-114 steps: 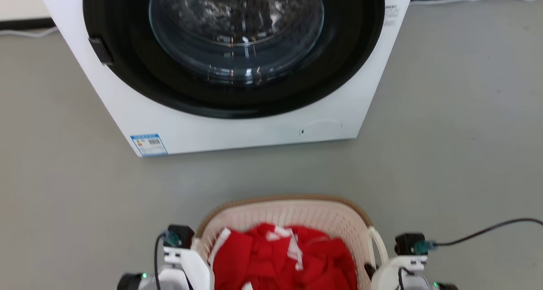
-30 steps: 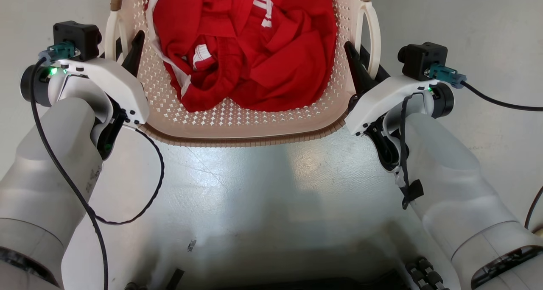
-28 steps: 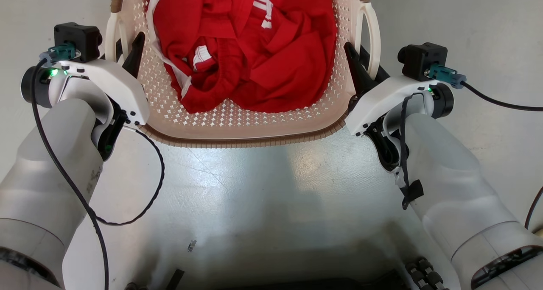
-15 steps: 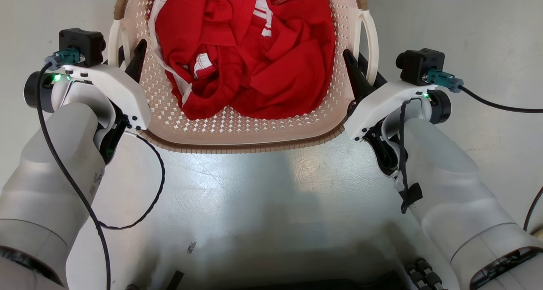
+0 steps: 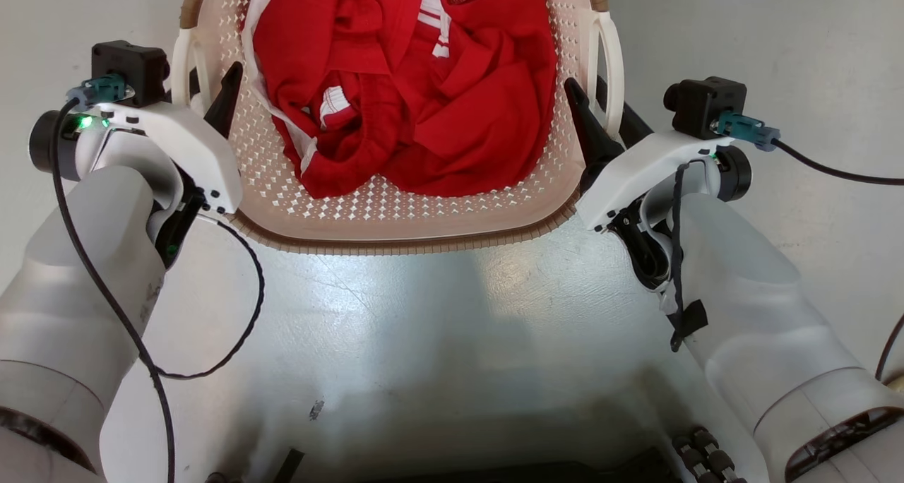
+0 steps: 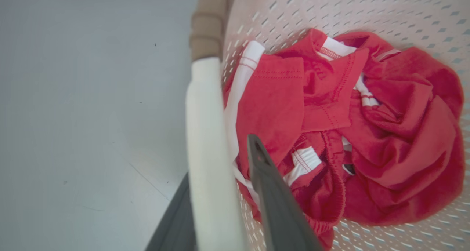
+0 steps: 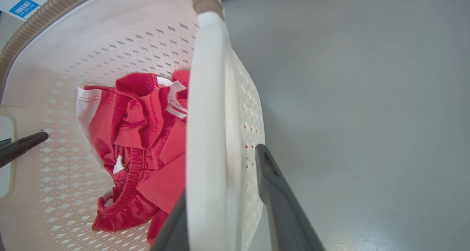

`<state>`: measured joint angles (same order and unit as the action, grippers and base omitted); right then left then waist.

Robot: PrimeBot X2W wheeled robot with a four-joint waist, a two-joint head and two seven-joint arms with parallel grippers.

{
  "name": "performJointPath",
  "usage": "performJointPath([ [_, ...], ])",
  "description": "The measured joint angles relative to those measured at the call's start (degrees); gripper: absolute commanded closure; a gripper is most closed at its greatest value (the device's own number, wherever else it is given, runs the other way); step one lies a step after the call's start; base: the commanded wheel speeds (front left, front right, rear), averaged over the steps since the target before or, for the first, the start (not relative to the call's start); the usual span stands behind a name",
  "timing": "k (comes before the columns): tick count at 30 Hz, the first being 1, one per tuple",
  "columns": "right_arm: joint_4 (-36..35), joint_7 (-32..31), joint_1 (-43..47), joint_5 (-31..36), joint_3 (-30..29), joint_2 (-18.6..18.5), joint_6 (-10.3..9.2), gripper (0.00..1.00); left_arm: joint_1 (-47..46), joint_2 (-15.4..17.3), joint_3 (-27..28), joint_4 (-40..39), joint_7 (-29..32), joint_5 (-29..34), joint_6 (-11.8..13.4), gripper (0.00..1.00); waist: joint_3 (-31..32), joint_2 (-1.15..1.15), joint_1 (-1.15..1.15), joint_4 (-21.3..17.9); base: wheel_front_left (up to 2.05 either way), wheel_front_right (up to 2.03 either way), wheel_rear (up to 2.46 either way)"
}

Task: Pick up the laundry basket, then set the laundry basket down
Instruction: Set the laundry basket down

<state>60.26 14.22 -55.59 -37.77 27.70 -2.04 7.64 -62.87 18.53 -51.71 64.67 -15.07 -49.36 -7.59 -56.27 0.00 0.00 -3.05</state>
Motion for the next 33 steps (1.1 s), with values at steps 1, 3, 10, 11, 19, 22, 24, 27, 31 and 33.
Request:
performJointPath([
  [1,0.0,0.0,0.0,0.0,0.0,-0.1,0.0,0.42,0.0,0.2,-0.1,0.0,-0.1,0.0,0.0,0.52,0.0,0.0,0.0,0.0,0.0,0.0,0.0],
  [3,0.0,0.0,0.0,0.0,0.0,-0.1,0.0,0.29,0.0,0.2,-0.2,0.0,-0.1,0.0,0.0,0.19,-0.1,0.0,0.0,-0.1,0.0,0.0,0.0],
  [10,0.1,0.0,0.0,-0.1,-0.1,-0.9,-0.01,0.13,0.0,1.2,-0.7,0.2,0.0,-0.1,0.0,0.0,-0.1,0.0,0.0,-0.1,0.0,0.0,0.0],
  [11,0.1,0.0,0.0,-0.1,-0.1,-0.9,-0.01,0.13,0.0,1.2,-0.8,0.2,0.0,-0.1,0.0,0.0,-0.1,0.0,0.0,-0.1,0.0,0.0,0.0],
  [19,-1.2,0.0,0.1,0.0,-0.9,-1.3,-0.04,0.0,0.1,2.0,-0.6,-1.7,0.3,-0.2,0.0,0.0,-0.2,0.0,0.0,0.0,0.0,0.0,0.0],
  [22,-1.8,0.0,0.1,0.2,-1.2,-1.4,-0.05,0.0,0.2,2.3,-0.3,-2.5,0.3,-0.4,0.0,0.0,-0.3,0.0,0.0,0.0,0.0,0.0,0.0],
  [24,-2.1,0.0,0.1,0.2,-1.2,-1.5,-0.05,0.0,0.4,2.4,-0.2,-2.9,0.3,-0.4,0.0,0.0,-0.3,0.0,0.0,0.0,0.0,0.0,0.0],
  [27,-2.5,0.0,0.2,0.2,-1.1,-1.6,-0.05,0.0,0.4,2.7,-0.1,-3.6,0.3,-0.4,0.0,0.0,-0.5,0.0,0.0,0.0,0.0,0.0,0.0],
  [31,-3.3,0.0,0.3,0.0,-0.6,-1.8,-0.07,0.0,0.4,2.8,0.2,-4.5,0.3,-0.4,0.0,0.0,-0.6,0.0,0.0,0.1,0.0,0.0,0.0],
  [33,-3.8,0.2,0.3,-0.2,-0.2,-1.8,-0.07,0.0,0.6,2.8,0.3,-5.1,0.3,-0.4,0.0,0.0,-0.6,0.0,0.0,0.2,0.0,0.0,0.0],
])
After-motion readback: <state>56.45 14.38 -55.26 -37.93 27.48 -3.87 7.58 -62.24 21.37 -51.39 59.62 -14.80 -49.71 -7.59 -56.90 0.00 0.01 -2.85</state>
